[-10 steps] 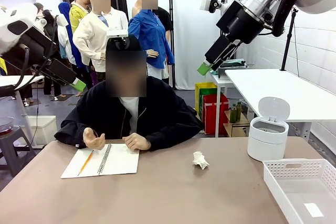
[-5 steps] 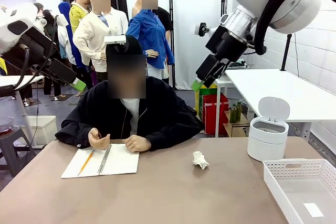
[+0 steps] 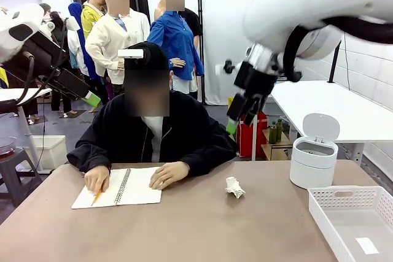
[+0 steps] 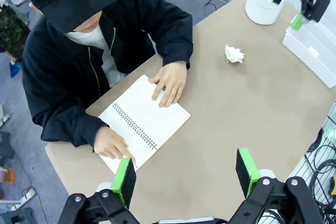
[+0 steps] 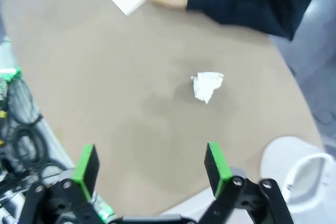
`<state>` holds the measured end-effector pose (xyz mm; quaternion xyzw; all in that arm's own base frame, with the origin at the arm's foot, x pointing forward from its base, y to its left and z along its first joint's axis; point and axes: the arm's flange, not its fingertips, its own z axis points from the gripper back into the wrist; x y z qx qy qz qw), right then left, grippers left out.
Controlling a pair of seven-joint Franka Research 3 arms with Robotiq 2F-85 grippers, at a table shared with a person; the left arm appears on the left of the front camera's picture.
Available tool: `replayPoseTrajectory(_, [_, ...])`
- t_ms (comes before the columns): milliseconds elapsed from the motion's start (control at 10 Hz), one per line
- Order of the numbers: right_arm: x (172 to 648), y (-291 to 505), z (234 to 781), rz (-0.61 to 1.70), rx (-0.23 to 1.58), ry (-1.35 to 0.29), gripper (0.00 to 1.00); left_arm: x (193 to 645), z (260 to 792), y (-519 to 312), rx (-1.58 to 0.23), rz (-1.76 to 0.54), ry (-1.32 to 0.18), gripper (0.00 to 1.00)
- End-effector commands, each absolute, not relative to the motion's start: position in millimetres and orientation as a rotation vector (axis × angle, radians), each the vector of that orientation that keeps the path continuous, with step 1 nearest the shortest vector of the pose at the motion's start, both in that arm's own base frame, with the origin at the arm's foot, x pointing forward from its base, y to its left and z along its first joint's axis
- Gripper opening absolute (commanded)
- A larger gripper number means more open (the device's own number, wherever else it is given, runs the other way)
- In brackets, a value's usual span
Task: Sort the paper based on its condition.
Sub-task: If a person hands you a paper, place it in the Organizing basket , and if it's crumpled, put it in the Trash can.
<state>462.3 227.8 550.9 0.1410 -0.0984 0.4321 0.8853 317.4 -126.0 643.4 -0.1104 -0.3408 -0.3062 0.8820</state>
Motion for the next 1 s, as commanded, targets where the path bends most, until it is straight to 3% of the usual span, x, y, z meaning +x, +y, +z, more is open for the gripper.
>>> replayPoseTrajectory(0, [478,237,519,0.862,0.253,-0.125,1.0,317,644,-125,-0.232,-0.636,-0.711,1.0])
replayPoseTrajectory(600, [471,270,395,0.757,-0.047,-0.004,1.0,317,644,-125,-0.232,-0.636,-0.711,1.0])
replayPoseTrajectory(900, [484,278,347,0.701,-0.061,-0.102,1.0,317,644,-125,-0.232,-0.636,-0.711,1.0])
